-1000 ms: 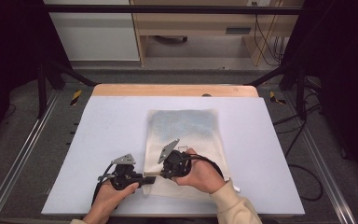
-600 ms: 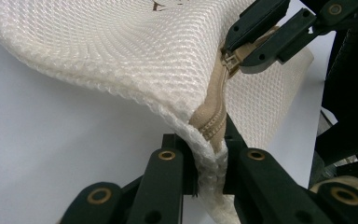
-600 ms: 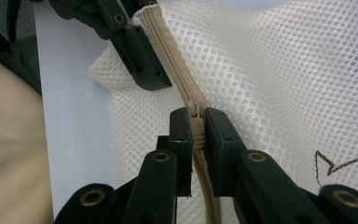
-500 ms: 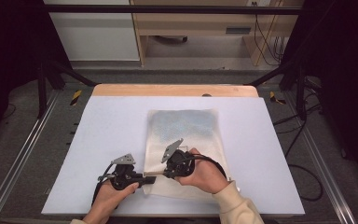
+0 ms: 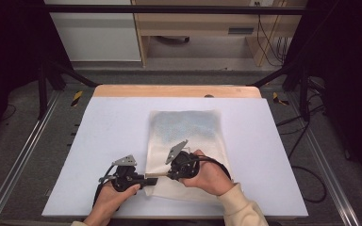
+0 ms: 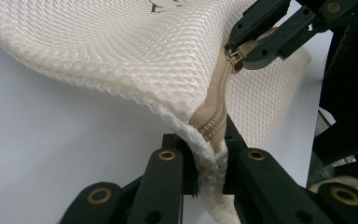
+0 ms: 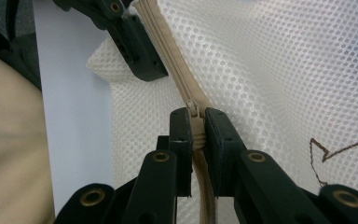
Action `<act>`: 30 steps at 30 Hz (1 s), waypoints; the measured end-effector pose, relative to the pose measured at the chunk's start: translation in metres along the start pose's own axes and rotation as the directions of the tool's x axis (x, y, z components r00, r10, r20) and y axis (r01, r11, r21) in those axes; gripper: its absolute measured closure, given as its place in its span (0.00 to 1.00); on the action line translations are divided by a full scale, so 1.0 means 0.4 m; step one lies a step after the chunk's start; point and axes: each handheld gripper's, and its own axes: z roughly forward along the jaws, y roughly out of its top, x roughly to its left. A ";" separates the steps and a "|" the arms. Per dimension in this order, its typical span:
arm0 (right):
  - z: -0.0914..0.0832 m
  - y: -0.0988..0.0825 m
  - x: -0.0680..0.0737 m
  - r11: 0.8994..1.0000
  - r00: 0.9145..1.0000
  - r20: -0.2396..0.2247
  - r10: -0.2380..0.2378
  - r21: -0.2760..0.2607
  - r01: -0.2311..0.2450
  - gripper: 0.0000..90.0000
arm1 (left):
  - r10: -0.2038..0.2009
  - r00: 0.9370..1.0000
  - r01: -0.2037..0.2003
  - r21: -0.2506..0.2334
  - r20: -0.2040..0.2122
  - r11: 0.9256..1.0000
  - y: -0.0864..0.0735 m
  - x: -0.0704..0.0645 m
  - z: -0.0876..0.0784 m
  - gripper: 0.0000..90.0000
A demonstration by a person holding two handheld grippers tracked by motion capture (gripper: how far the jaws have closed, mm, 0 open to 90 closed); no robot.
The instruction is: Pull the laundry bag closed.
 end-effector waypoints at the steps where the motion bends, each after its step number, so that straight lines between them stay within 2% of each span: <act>1: -0.001 -0.002 -0.001 1.000 1.000 -0.002 -0.001 0.000 0.001 0.91 | 0.000 1.000 0.000 0.000 0.000 1.000 0.000 0.000 0.000 0.92; 30: -0.018 -0.028 -0.008 1.000 1.000 0.008 0.019 0.000 -0.019 0.91 | 0.010 1.000 -0.010 0.002 0.002 1.000 -0.002 -0.005 0.008 0.92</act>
